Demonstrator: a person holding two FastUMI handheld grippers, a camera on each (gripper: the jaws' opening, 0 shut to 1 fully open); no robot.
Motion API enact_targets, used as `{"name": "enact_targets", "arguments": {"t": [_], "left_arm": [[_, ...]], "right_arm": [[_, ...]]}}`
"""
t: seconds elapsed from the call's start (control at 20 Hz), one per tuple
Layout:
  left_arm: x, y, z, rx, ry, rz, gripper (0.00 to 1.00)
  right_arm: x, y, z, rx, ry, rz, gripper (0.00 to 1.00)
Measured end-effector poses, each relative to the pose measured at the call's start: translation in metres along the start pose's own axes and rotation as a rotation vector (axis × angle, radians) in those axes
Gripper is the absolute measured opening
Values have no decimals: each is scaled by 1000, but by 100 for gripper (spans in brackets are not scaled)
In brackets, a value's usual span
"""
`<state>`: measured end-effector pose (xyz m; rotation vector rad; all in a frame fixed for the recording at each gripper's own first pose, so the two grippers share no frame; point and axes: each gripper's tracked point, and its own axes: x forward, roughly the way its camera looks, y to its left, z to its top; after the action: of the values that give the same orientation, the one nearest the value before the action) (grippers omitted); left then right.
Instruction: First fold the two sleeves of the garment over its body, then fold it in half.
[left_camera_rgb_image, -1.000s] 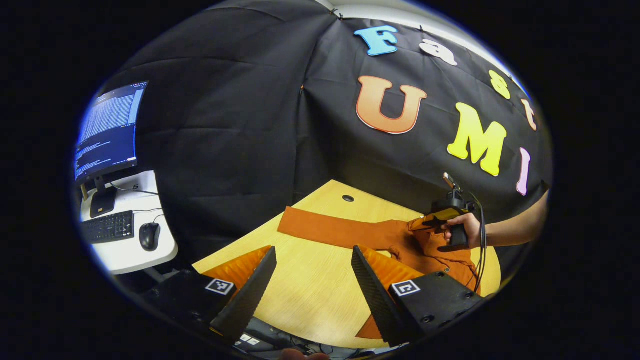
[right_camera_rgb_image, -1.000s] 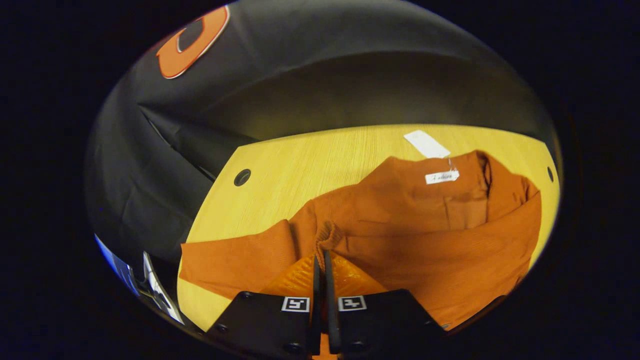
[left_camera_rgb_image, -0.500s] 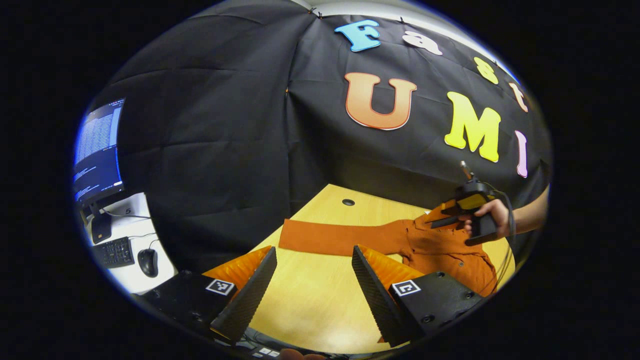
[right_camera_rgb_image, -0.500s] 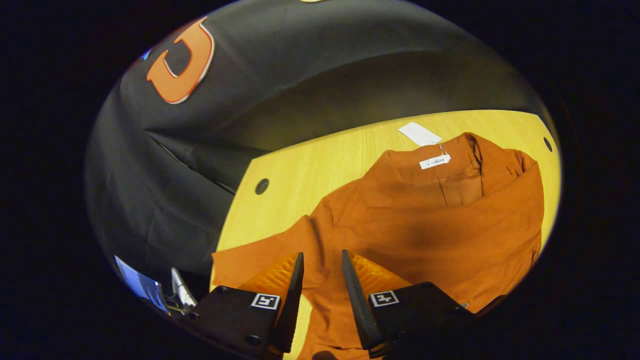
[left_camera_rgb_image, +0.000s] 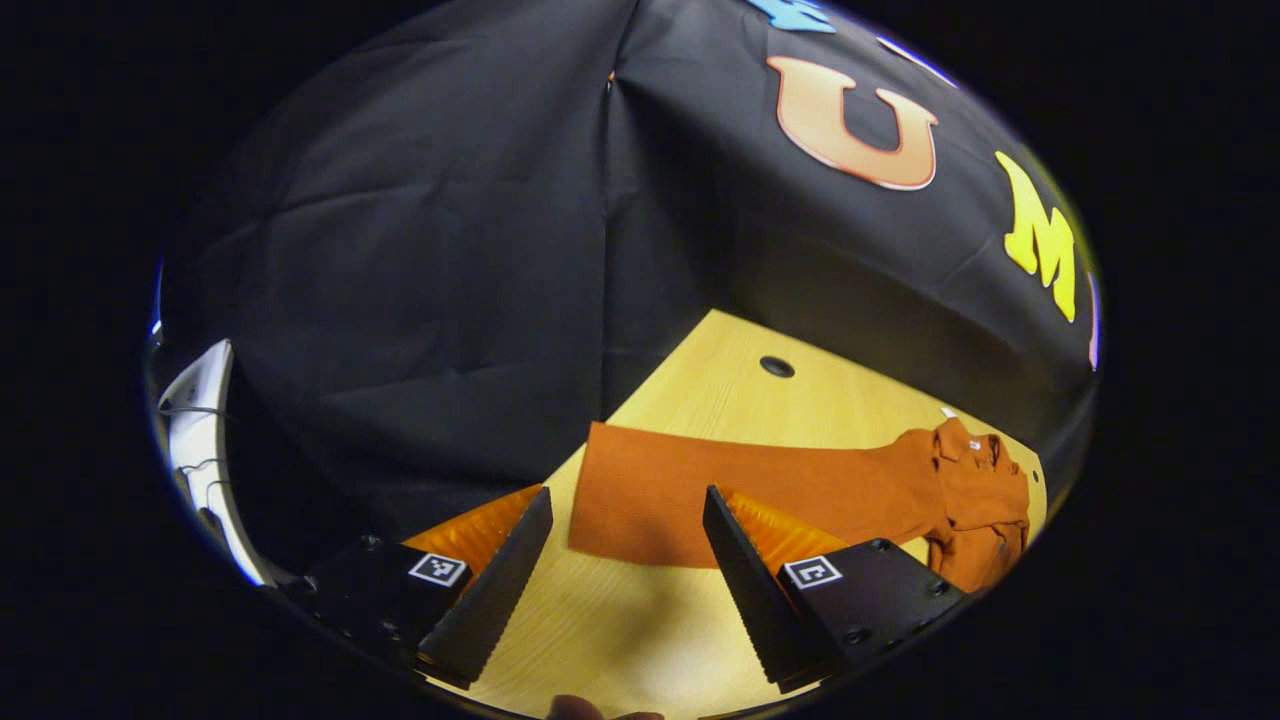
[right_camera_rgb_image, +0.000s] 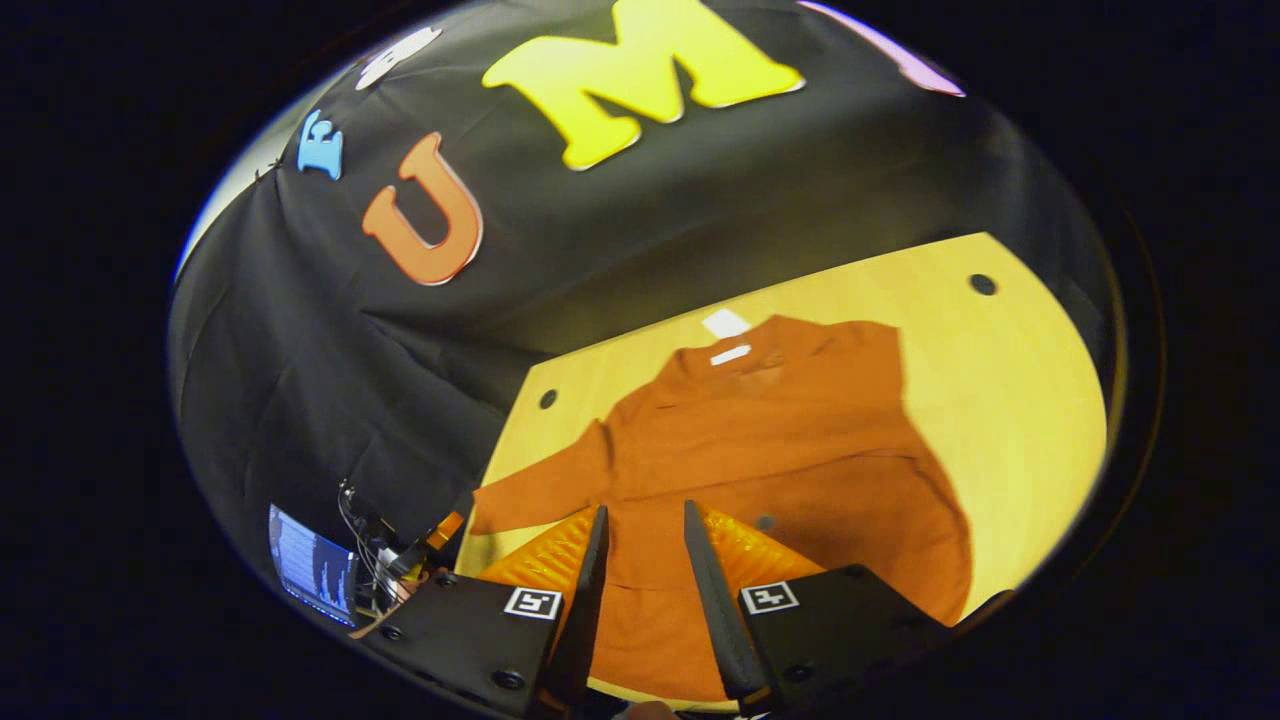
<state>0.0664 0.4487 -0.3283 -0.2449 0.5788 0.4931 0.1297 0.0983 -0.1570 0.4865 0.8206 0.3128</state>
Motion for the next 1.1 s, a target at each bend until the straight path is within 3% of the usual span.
{"name": "enact_targets", "arguments": {"t": [0.2,0.3,0.4,0.5,0.65,0.75,0.85,1.1], "left_arm": [[28,5,-26,18,78,62,99],[31,10,-29,75,57,100,99],[30,4,-31,104,42,107,94],[32,-6,-30,112,30,108,76],[34,-18,-27,124,32,132,17],[25,-41,-23,23,71,59,5],[10,-69,8,-51,4,-37,4],[-49,-138,107,-64,-123,-177,3]], "right_arm": [[-48,-59,-6,153,-77,-85,51],[-58,-78,-5,231,-110,-102,50],[-61,-90,-4,275,-132,-113,50],[-63,-92,-6,287,-135,-114,50],[-66,-87,-7,245,-114,-84,47],[-69,-83,-7,165,-108,-74,51],[-75,-71,-8,70,-109,-53,51],[-93,-31,-21,-97,-98,35,50]]}}
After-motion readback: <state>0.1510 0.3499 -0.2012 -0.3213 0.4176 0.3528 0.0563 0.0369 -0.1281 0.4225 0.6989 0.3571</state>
